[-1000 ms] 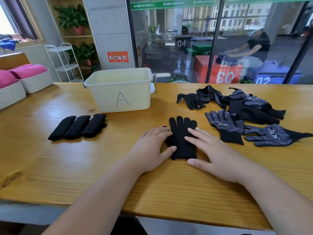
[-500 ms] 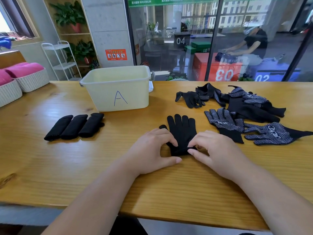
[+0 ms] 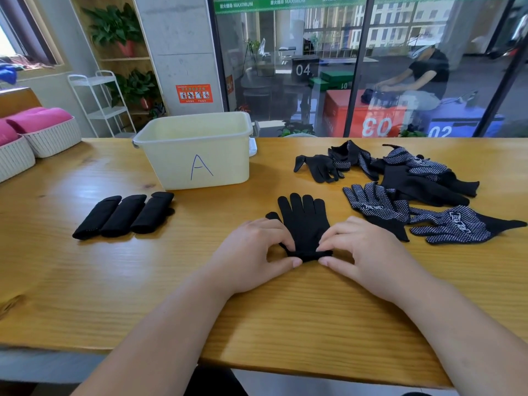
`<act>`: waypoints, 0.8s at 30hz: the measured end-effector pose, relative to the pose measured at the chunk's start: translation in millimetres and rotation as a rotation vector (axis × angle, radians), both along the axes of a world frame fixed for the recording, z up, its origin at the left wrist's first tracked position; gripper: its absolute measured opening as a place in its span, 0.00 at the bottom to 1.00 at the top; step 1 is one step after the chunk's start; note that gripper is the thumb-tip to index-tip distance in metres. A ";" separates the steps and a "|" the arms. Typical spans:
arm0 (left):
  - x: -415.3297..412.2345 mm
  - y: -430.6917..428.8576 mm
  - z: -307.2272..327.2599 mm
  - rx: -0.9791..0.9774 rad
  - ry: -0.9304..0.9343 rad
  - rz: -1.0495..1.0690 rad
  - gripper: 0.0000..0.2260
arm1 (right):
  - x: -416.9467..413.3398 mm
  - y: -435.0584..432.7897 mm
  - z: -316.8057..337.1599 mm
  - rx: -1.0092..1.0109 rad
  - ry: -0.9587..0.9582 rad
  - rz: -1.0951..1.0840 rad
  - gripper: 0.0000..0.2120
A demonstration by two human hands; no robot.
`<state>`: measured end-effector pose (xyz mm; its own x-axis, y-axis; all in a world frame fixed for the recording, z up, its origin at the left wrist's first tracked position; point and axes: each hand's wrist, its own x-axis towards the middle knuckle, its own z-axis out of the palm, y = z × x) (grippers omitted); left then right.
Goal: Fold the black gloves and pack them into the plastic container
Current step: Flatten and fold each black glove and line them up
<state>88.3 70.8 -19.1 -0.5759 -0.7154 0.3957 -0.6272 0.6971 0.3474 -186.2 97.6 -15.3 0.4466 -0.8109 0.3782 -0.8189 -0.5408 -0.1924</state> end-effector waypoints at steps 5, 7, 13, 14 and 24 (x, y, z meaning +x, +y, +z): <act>-1.1 2.6 1.4 -0.025 -0.033 0.021 0.19 | 0.6 0.5 -2.5 0.021 -0.103 -0.019 0.12; -3.3 1.9 0.3 -0.038 -0.029 0.037 0.14 | -1.3 1.0 -0.8 0.044 -0.165 -0.009 0.10; -2.4 3.1 -0.5 0.111 0.148 0.119 0.03 | 0.1 1.4 -2.2 0.098 -0.218 -0.032 0.13; -2.3 4.3 0.6 0.142 0.183 0.124 0.02 | 2.2 1.0 -3.0 0.105 -0.271 -0.059 0.10; -14.1 2.8 -3.4 0.159 0.184 0.230 0.16 | 18.2 -1.8 -7.8 0.093 -0.329 -0.234 0.12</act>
